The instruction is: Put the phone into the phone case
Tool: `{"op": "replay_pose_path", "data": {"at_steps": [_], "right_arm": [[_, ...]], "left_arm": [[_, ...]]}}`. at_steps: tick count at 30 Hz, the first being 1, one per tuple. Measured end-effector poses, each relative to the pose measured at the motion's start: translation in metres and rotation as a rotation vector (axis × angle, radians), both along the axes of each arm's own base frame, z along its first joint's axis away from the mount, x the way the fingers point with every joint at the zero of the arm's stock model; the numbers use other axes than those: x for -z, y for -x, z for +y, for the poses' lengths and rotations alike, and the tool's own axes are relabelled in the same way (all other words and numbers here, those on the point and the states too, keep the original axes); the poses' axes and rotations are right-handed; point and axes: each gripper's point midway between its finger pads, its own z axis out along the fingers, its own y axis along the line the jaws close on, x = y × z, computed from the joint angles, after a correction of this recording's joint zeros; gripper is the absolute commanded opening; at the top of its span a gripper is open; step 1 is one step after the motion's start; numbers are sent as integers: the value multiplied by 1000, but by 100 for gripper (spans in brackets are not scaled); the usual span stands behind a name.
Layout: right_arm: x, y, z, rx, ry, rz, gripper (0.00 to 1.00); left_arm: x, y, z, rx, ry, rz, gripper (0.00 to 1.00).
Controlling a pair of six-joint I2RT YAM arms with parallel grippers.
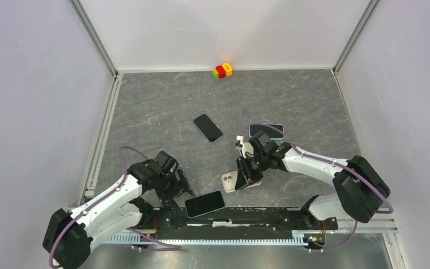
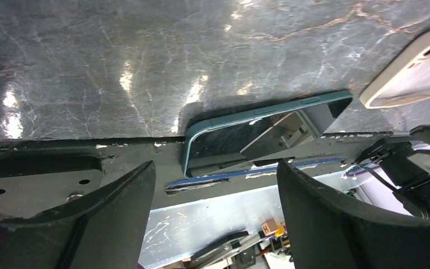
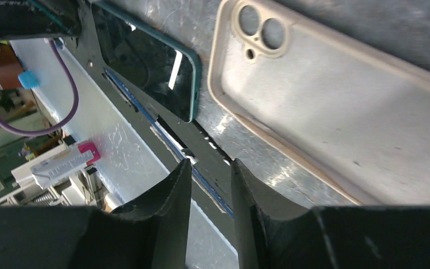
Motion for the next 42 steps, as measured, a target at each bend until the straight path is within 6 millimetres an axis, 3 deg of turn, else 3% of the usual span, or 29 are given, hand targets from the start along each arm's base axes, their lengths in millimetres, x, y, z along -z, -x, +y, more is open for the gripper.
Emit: {"op": "replay_pose_path", "data": {"at_steps": [6, 16, 22, 26, 34, 42], "right_arm": [[7, 21, 21, -65, -16, 28, 34], [45, 43, 39, -126, 48, 101, 30], [44, 44, 60, -162, 5, 102, 31], [44, 45, 61, -156, 2, 122, 31], [41, 45, 63, -150, -9, 134, 38], [39, 44, 62, -138, -8, 144, 40]], "left_arm": [[9, 7, 0, -19, -2, 33, 80], [21, 11, -10, -17, 27, 48, 76], [22, 12, -23, -8, 83, 53, 73], [21, 14, -24, 4, 86, 50, 69], [8, 10, -24, 11, 120, -35, 61], [-21, 7, -29, 19, 164, -70, 57]]}}
